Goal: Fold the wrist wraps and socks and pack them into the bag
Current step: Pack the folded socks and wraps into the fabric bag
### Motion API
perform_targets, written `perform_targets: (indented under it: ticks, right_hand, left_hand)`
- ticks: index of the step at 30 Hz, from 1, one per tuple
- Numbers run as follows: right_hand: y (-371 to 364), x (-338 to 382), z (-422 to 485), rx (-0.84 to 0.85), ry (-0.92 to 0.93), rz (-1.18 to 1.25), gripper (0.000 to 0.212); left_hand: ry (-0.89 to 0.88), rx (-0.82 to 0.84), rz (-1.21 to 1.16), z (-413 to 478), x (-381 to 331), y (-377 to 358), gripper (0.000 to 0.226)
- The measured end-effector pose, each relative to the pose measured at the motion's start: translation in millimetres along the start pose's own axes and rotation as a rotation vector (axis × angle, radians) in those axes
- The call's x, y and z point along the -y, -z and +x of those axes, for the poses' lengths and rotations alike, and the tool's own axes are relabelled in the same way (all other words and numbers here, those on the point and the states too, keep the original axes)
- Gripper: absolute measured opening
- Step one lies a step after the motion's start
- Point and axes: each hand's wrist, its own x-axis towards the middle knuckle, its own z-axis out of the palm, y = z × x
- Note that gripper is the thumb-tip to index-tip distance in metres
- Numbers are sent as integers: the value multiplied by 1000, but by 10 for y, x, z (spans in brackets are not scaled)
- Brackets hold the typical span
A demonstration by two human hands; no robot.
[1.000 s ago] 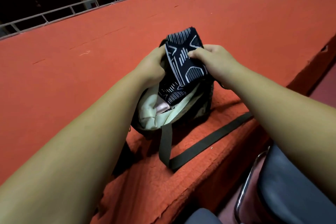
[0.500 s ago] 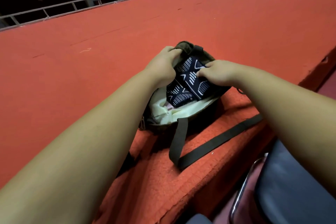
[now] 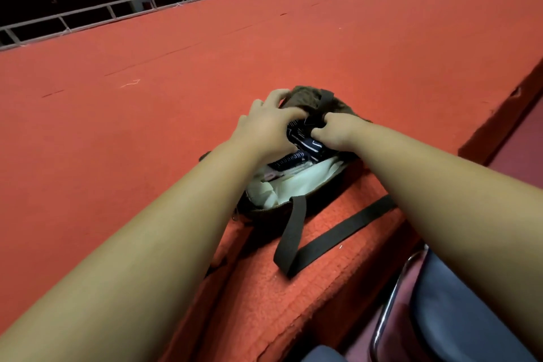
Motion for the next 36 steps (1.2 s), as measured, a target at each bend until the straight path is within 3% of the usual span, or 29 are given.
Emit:
perform_targets:
  ticks: [2,4,6,10,14,16,17,18,20,24,27,31,36]
  right_hand:
    - [11,-86,-7,-12,-4,50,44]
    - [85,-205,-46,-2,6,126,43]
    - [184,-308,-145,-45,21,108,44]
    - [247,-463,-207,-137,69,-246,33]
    - [187,-626,-270,-250,-137,-475,63]
    - [178,-746,-258,-333,-339,-312,96]
    - [182,-778,-267,-286,-407,-210,107]
    - [182,-824,-270,-186,-421,-150,106]
    - [174,-834,-326,-34,-365,-59,69]
    - [80,-831,-388,-122,-271,150,33]
    - [125,-724,-414,-170,-310,375,23]
    - [293,-543,-522,-193,-340,925,21]
    - [393,-361,-666,-227,-292,986,29]
  left_hand:
    - [2,8,13,-38,-80,-21,36]
    - [22,59,-4,-48,-133,-41,27]
    - [65,111,-3,-33,-169,-52,32]
    - [162,164,-10,-9,-256,-70,45]
    - [208,139,-8,25,-355,-121,49]
    - [224,135,-19,33,-378,-136,49]
    - [231,135,-27,35,-376,-140,48]
    - [236,136,-34,34,-369,-150,49]
    - [244,134,-47,34,-340,-170,50]
    - [251,141,-53,58,-318,-220,49]
    - [250,140,-40,69,-355,-249,45]
    - [265,137,-28,74,-375,-265,41]
    - [307,140,-28,127,-403,-256,40]
